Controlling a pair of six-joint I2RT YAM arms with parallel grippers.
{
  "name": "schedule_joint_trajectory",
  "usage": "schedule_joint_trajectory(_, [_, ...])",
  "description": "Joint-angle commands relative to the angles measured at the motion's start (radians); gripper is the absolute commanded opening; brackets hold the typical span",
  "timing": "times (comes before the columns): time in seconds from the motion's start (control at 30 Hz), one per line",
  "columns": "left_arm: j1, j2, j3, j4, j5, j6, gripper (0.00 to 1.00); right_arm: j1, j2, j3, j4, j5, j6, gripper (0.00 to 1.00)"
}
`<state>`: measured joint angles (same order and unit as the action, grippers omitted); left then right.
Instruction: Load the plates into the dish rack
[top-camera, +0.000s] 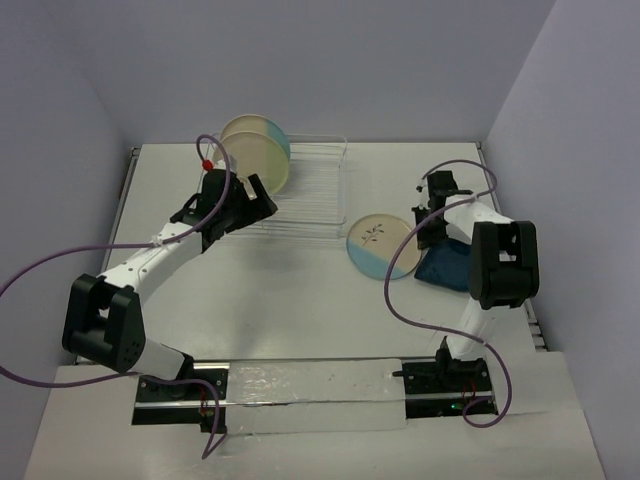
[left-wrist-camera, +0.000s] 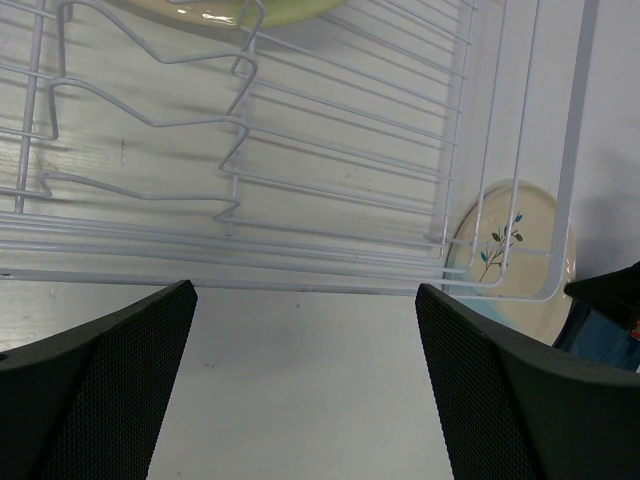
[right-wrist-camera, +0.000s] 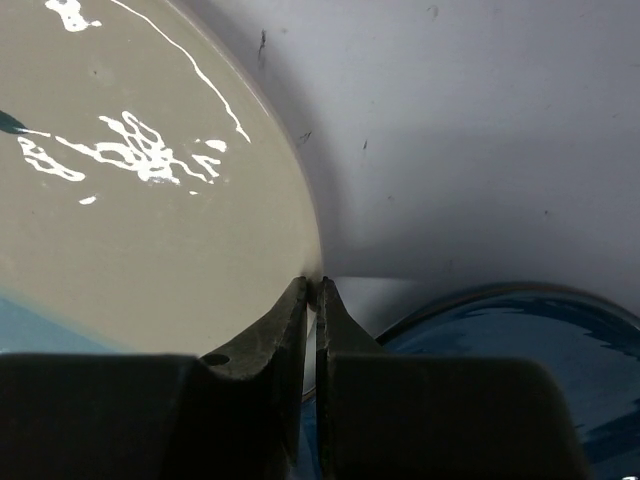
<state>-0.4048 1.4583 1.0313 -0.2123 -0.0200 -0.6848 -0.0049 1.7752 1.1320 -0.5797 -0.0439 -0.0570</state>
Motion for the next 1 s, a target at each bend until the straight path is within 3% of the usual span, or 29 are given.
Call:
schedule_joint_trajectory(0.0, [-0.017,0.011,0.035,0.042,0.007,0.024,0.99,0.049,-0.063,-0.029,-0.014,0.038,-0.049,0.00])
schedule_joint_trajectory(0.37, [-0.124,-0.009,-0.086,0.085,-0.009,-0.047,0.99,0.194,-0.182,-0.143,0.014,0.109,0.001,0.00])
schedule_joint_trajectory(0.6, [-0.225,0.049,-0.157,0.140,0.012,-0.064,0.87,0.284,-0.230,-0.180,0.035,0.105,0.065,0.00])
schedule_joint_trajectory(0.97, [-0.316,0.139,-0.197,0.192,0.049,-0.088,0.68,0.323,-0.327,-0.233,0.064,0.009,0.253,0.00])
